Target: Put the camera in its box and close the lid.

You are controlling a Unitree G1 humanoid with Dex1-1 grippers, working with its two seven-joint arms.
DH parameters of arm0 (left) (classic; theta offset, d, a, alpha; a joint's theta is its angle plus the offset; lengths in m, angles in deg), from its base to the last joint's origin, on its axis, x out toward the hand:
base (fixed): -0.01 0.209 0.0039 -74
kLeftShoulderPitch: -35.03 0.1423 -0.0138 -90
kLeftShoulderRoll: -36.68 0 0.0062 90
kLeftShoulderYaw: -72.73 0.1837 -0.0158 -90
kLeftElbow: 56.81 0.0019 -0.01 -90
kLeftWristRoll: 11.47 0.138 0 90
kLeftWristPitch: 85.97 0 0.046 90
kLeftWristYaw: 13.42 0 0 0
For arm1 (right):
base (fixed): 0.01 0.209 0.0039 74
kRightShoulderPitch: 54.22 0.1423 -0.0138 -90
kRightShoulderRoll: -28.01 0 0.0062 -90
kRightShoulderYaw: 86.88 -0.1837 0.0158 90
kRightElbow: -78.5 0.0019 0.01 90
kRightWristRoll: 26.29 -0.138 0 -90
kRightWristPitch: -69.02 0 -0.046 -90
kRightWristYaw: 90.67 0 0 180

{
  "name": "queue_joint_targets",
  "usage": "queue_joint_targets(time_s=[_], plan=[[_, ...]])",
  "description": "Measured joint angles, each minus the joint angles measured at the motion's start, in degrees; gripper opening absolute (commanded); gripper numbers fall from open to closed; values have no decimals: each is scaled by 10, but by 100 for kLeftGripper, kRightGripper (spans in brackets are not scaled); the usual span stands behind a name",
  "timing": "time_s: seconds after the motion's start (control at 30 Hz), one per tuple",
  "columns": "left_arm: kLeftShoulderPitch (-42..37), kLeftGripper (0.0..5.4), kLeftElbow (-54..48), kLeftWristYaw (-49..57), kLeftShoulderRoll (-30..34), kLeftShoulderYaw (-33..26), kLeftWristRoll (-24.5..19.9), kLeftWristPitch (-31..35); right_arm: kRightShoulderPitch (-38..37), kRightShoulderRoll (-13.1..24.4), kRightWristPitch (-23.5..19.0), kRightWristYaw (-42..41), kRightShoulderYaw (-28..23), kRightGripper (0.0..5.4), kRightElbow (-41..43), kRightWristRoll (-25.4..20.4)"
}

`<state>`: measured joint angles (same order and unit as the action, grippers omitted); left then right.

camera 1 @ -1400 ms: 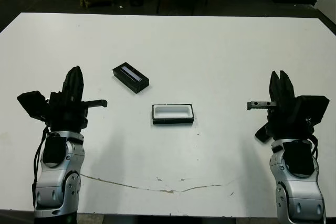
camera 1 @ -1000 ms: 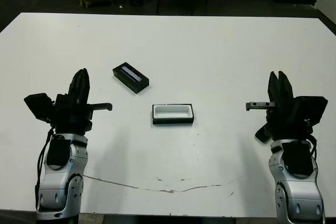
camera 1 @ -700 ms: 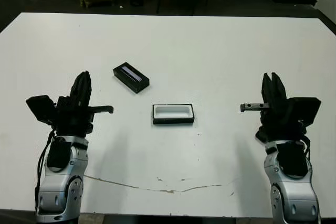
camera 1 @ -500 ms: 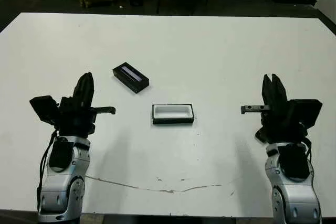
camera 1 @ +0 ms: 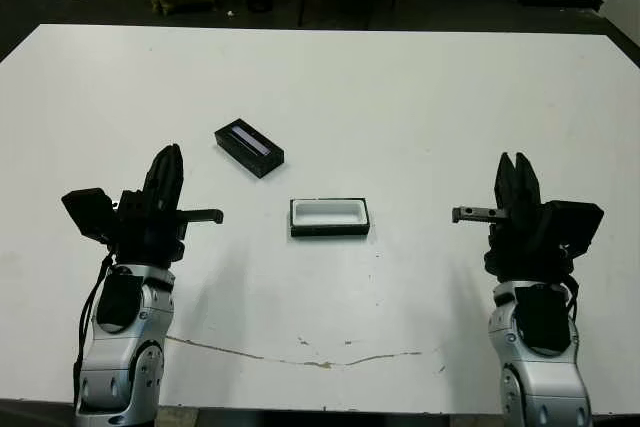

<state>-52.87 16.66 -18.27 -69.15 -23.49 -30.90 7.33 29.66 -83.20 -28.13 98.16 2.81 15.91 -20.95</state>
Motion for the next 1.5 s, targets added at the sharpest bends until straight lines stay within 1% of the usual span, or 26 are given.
queue_joint_targets(time_s=[0.23,0.3,0.37,0.43,0.53,0.8,0.87,1.23,1.27,1.5], plan=[[3,2,0,-1,-1,1,0,0,-31,-27,41,32,10,0,-35,15],[3,2,1,-3,-2,1,0,0,-44,-29,43,33,15,0,-44,17],[3,2,1,-3,-2,1,0,0,-56,-31,42,39,22,0,-46,31],[4,0,1,-3,-2,2,1,0,-62,-33,30,43,31,10,-47,39],[5,0,1,-3,-2,2,1,0,-61,-34,0,53,43,58,-47,47],[5,0,2,-6,-2,1,1,0,-44,-34,-84,70,52,234,-22,56],[6,0,2,-6,-2,1,1,0,-34,-34,-98,71,52,279,-16,59],[6,0,2,-11,-2,-1,-3,5,-4,-36,-98,88,38,523,-28,45],[6,0,2,-12,-2,-1,-4,5,-2,-36,-97,92,38,539,-29,45],[6,0,6,-17,-2,-5,-5,4,8,-36,-87,116,42,539,-39,45]])
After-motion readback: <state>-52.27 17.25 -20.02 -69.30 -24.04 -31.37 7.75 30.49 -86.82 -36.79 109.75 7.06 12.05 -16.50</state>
